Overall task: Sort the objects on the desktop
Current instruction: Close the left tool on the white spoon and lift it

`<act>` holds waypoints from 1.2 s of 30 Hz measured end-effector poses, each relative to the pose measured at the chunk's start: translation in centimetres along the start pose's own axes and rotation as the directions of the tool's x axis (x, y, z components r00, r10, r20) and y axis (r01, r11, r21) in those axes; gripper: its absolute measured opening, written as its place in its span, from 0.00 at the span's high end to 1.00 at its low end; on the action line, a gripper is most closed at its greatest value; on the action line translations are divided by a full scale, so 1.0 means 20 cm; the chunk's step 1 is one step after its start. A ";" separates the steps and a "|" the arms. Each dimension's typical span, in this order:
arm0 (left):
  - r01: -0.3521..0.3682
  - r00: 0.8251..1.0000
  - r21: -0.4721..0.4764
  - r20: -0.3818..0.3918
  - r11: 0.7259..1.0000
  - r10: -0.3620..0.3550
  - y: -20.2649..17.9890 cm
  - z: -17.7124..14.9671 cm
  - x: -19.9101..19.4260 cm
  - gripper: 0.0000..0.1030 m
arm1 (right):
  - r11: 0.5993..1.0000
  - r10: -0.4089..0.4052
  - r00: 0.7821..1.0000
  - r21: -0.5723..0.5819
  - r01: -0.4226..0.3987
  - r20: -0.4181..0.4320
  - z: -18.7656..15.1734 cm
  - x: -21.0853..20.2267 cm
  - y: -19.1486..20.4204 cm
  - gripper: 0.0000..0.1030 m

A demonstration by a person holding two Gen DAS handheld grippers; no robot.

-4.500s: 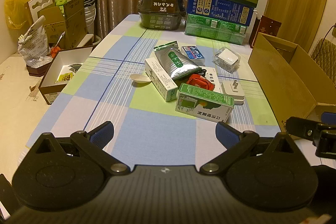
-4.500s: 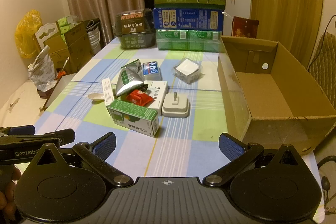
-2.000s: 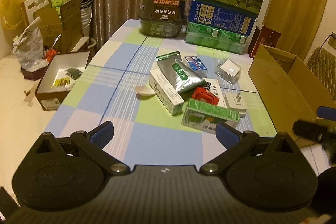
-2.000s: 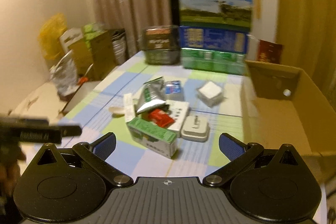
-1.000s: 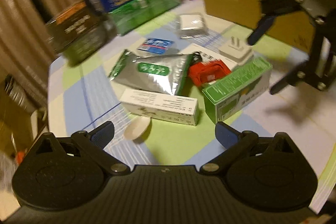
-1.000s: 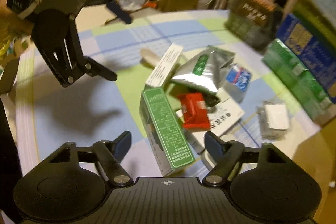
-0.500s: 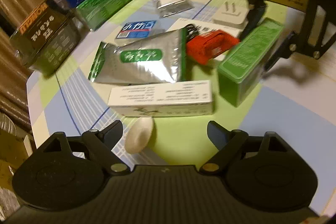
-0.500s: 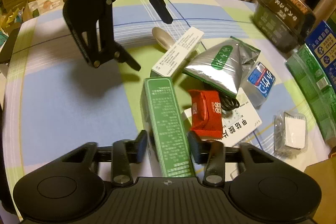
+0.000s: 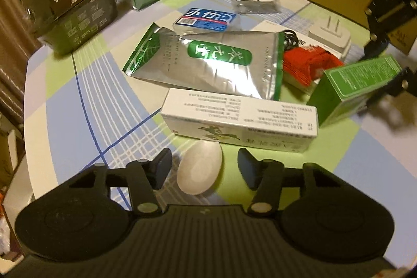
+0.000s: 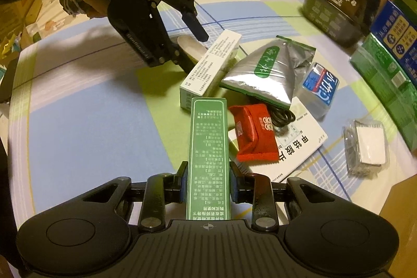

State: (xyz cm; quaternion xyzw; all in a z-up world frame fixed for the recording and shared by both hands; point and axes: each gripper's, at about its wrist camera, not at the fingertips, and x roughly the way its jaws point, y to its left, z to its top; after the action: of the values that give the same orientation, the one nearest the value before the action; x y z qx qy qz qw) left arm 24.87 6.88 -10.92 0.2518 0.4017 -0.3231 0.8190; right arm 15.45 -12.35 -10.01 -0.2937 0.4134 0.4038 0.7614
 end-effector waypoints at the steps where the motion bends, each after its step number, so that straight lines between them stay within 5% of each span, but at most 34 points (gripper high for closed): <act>1: 0.004 1.000 -0.007 -0.001 1.000 -0.004 0.01 0.00 0.00 0.56 | 1.000 -0.001 1.000 0.002 0.001 0.000 0.00 0.00 0.00 0.73; 11: 0.016 1.000 -0.071 -0.019 0.997 -0.017 0.02 0.00 -0.01 0.70 | 0.999 -0.014 1.000 0.034 0.014 0.000 0.00 0.00 0.00 0.73; 18: -0.066 0.996 -0.073 -0.061 0.995 0.061 -0.11 -0.01 -0.06 0.73 | 0.992 -0.046 0.999 0.117 0.046 -0.006 0.00 -0.01 0.02 0.74; 24: -0.218 0.971 0.029 -0.097 0.975 0.220 -0.23 -0.03 -0.12 0.73 | 0.982 -0.075 0.997 0.170 0.077 -0.017 -0.01 -0.03 0.05 0.74; 30: -0.326 0.938 0.014 -0.120 0.945 0.325 -0.19 -0.04 -0.21 0.73 | 0.975 -0.102 0.995 0.196 0.102 -0.012 -0.01 -0.10 0.08 0.74; 36: -0.367 0.927 -0.061 -0.112 0.928 0.359 -0.15 -0.02 -0.34 0.73 | 0.964 -0.121 0.993 0.239 0.117 -0.001 -0.04 -0.19 0.07 0.74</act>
State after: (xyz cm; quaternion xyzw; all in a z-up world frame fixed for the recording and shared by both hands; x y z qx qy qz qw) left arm 19.36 7.40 -6.00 0.3039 0.4009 -0.1368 0.8533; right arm 12.66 -13.59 -7.29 -0.2215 0.4352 0.3068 0.8170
